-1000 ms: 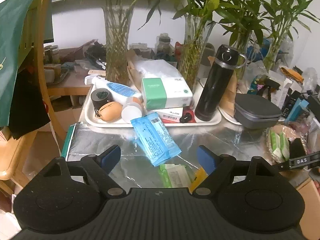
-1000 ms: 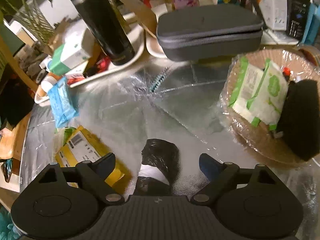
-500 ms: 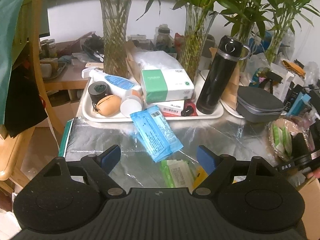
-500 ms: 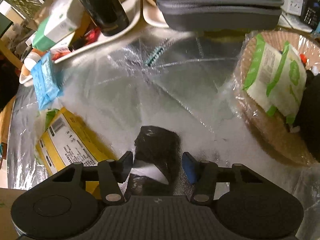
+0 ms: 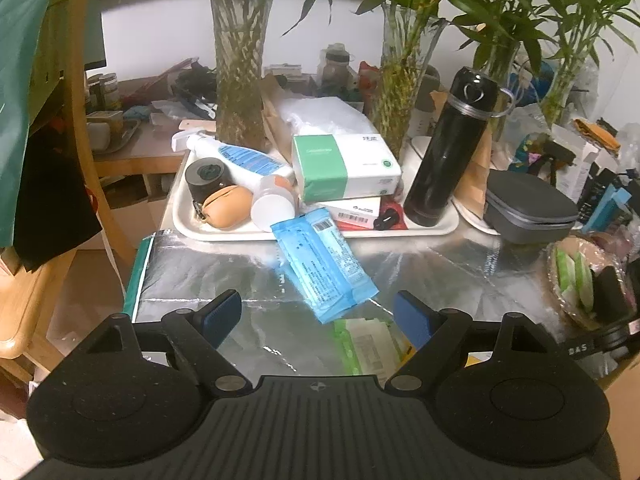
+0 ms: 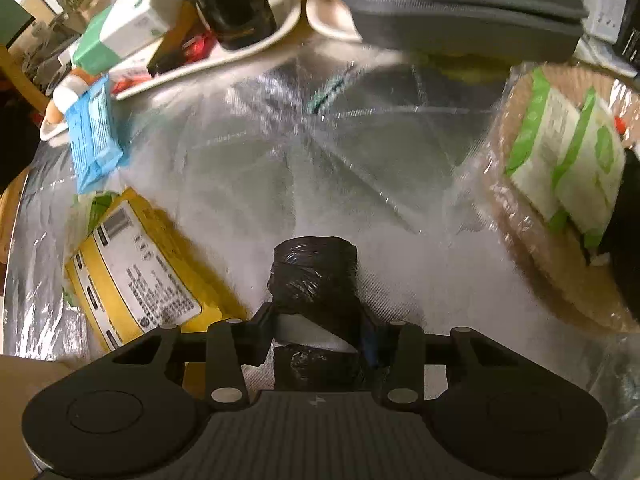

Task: Organize soft objects
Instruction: 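Close the right gripper on the black rolled bag and lift it, then grasp the blue wipes packet with left while right holds the black roll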

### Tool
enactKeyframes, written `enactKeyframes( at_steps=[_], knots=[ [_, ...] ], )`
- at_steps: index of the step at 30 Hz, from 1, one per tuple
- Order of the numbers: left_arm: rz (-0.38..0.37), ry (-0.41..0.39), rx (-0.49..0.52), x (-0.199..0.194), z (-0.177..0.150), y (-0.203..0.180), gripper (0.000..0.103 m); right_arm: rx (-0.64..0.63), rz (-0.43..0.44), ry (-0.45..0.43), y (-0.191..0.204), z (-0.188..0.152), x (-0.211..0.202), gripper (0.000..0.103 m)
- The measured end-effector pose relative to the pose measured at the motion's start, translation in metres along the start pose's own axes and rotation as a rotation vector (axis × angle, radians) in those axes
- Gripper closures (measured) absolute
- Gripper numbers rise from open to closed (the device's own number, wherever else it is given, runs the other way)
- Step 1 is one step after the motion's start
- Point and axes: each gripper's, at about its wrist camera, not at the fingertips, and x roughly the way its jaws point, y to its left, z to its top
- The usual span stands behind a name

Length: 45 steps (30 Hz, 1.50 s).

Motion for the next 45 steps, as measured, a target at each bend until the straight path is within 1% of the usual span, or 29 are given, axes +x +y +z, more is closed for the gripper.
enactKeyframes(
  at_steps=[8,15,20,22,27,29,33,40,45],
  knots=[
    [0.007,0.016,-0.025,0.006,0.003,0.008,0.019,-0.008,-0.029,-0.153,-0.002,0.009,-0.031,0.058],
    [0.007,0.042,-0.032,0.017,0.010,0.012,0.019,-0.020,-0.008,-0.236,0.003,0.013,-0.051,0.058],
    [-0.003,0.063,-0.081,0.031,0.018,0.019,0.019,-0.083,-0.044,-0.293,0.013,0.012,-0.061,0.058],
    [-0.002,0.073,-0.092,0.039,0.021,0.021,0.019,-0.099,-0.051,-0.307,0.014,0.012,-0.065,0.058],
    [0.001,0.092,-0.118,0.062,0.027,0.023,0.019,-0.094,-0.027,-0.322,0.013,0.015,-0.070,0.058],
    [-0.008,0.102,-0.134,0.073,0.029,0.022,0.019,-0.092,-0.016,-0.327,0.012,0.016,-0.072,0.057],
    [-0.048,0.131,-0.163,0.096,0.031,0.022,0.019,-0.088,-0.005,-0.336,0.011,0.017,-0.075,0.057],
    [-0.075,0.172,-0.158,0.134,0.034,0.018,0.019,-0.084,0.017,-0.349,0.008,0.019,-0.081,0.057],
    [-0.090,0.211,-0.190,0.159,0.037,0.014,0.019,-0.076,0.032,-0.359,0.006,0.021,-0.084,0.057]
  ],
)
